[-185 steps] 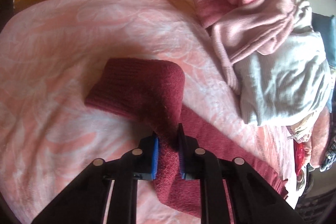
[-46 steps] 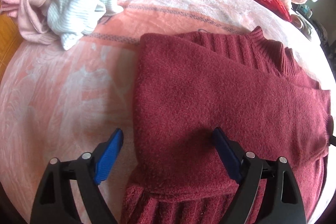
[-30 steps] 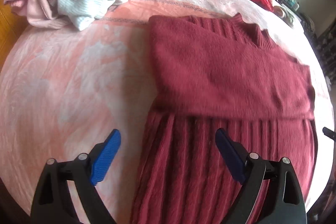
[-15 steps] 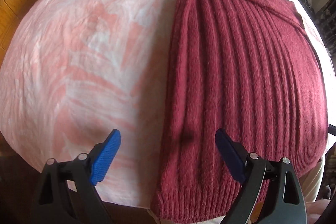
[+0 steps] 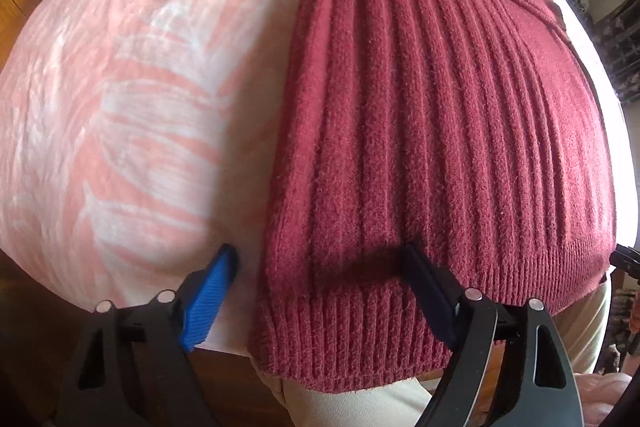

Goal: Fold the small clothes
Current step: 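Grasp the sweater hem with the left tool while the right tool grasps the hem, then lift the ribbed hem with both tools and fold it toward the collar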

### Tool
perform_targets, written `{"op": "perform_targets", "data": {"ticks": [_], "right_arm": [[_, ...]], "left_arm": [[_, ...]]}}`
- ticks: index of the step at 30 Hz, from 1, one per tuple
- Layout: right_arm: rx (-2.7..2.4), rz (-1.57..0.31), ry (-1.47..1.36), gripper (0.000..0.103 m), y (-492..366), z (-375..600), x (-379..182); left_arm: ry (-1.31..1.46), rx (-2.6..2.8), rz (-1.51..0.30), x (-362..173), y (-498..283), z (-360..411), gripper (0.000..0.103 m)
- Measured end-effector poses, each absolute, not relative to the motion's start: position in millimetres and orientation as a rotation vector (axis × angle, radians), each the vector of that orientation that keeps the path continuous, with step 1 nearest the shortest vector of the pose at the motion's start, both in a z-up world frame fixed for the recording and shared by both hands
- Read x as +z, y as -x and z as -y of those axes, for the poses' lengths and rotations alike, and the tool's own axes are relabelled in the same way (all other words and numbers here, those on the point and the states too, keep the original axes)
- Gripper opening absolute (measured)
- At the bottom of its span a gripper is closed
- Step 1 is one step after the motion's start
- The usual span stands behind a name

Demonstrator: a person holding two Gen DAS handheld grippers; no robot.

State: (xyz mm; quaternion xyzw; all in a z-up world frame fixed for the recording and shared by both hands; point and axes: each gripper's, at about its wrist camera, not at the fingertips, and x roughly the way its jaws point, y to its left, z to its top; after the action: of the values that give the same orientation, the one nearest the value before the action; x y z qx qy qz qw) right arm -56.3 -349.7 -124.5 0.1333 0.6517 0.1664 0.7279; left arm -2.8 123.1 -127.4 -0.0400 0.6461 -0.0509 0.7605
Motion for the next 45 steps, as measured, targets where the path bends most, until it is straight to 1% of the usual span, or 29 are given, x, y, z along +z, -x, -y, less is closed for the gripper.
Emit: {"op": "perform_targets", "data": {"ticks": [1, 2, 4, 5, 6, 7, 8, 9, 10, 12, 16, 19, 25, 31, 33, 38, 39, 40, 41, 43, 44, 45], "right_arm": [[0.37, -1.435, -0.29, 0.058, 52.2, 343.6, -125.3], [0.369, -1.432, -0.292, 0.053, 52.2, 342.3, -126.1], [0.378, -1.433, -0.324, 0.029, 51.4, 342.6, -128.2], [0.396, -1.431, -0.349, 0.023, 50.7, 343.1, -128.3], [0.411, -1.428, -0.373, 0.016, 51.5, 343.9, -127.8], [0.419, -1.423, -0.382, 0.014, 51.6, 343.4, -125.8], [0.428, -1.415, -0.376, 0.013, 51.8, 342.7, -122.0], [0.441, -1.404, -0.374, 0.012, 52.4, 343.7, -117.5], [0.457, -1.39, -0.391, 0.012, 52.0, 345.2, -112.0], [0.491, -1.359, -0.432, 0.012, 49.8, 351.1, -99.9], [0.543, -1.294, -0.49, 0.011, 36.3, 358.5, -73.5], [0.543, -1.259, -0.491, 0.011, 18.4, 365.7, -56.2], [0.499, -1.227, -0.48, 0.011, -31.4, 381.0, -38.0], [0.445, -1.262, -0.491, 0.009, -99.5, 402.8, -48.9], [0.426, -1.279, -0.495, 0.006, -125.1, 402.3, -57.5], [0.372, -1.335, -0.516, 0.006, -172.8, 405.8, -88.4], [0.354, -1.348, -0.519, 0.008, -179.2, 408.3, -94.0], [0.317, -1.36, -0.508, 0.016, -184.3, 410.7, -98.7], [0.281, -1.36, -0.492, 0.02, -187.6, 414.8, -100.4], [0.263, -1.342, -0.495, 0.039, -187.5, 423.3, -98.0], [0.26, -1.326, -0.495, 0.043, -185.0, 427.9, -94.1], [0.258, -1.314, -0.484, 0.046, -182.8, 430.9, -90.3]], "left_arm": [[0.099, -0.121, -1.406, -126.6, 6.1, -122.7, 0.074], [0.11, -0.131, -1.407, -126.9, 10.1, -121.3, 0.072], [0.117, -0.135, -1.409, -126.8, 17.9, -117.5, 0.067], [0.113, -0.137, -1.408, -126.4, 19.3, -116.9, 0.066], [0.114, -0.136, -1.406, -125.8, 20.5, -114.2, 0.059], [0.126, -0.137, -1.402, -124.4, 21.9, -112.8, 0.051], [0.149, -0.146, -1.399, -122.9, 22.3, -113.3, 0.043], [0.18, -0.159, -1.4, -121.4, 20.9, -113.8, 0.028], [0.231, -0.173, -1.396, -118.6, 21.4, -117.2, 0.018], [0.335, -0.206, -1.382, -113.4, 18.9, -125.9, 0.013], [0.45, -0.269, -1.313, -89.1, 9.4, -134.0, 0.012], [0.475, -0.288, -1.246, -63.1, -7.3, -136.0, 0.012], [0.506, -0.262, -1.173, -34.4, -68.0, -145.7, 0.012], [0.487, -0.214, -1.157, -38.7, -133.9, -144.3, 0.012], [0.486, -0.19, -1.166, -48.8, -155.0, -144.1, 0.012], [0.439, -0.085, -1.184, -78.2, -200.1, -147.8, 0.011], [0.439, -0.069, -1.193, -83.7, -206.7, -149.9, 0.011], [0.435, -0.052, -1.201, -88.4, -211.4, -153.0, 0.011], [0.426, -0.042, -1.204, -90.9, -215.5, -154.4, 0.011], [0.414, -0.041, -1.196, -91.8, -219.0, -156.9, 0.011], [0.415, -0.049, -1.188, -90.5, -219.2, -158.6, 0.011], [0.416, -0.056, -1.178, -88.0, -217.6, -160.5, 0.014]]}}
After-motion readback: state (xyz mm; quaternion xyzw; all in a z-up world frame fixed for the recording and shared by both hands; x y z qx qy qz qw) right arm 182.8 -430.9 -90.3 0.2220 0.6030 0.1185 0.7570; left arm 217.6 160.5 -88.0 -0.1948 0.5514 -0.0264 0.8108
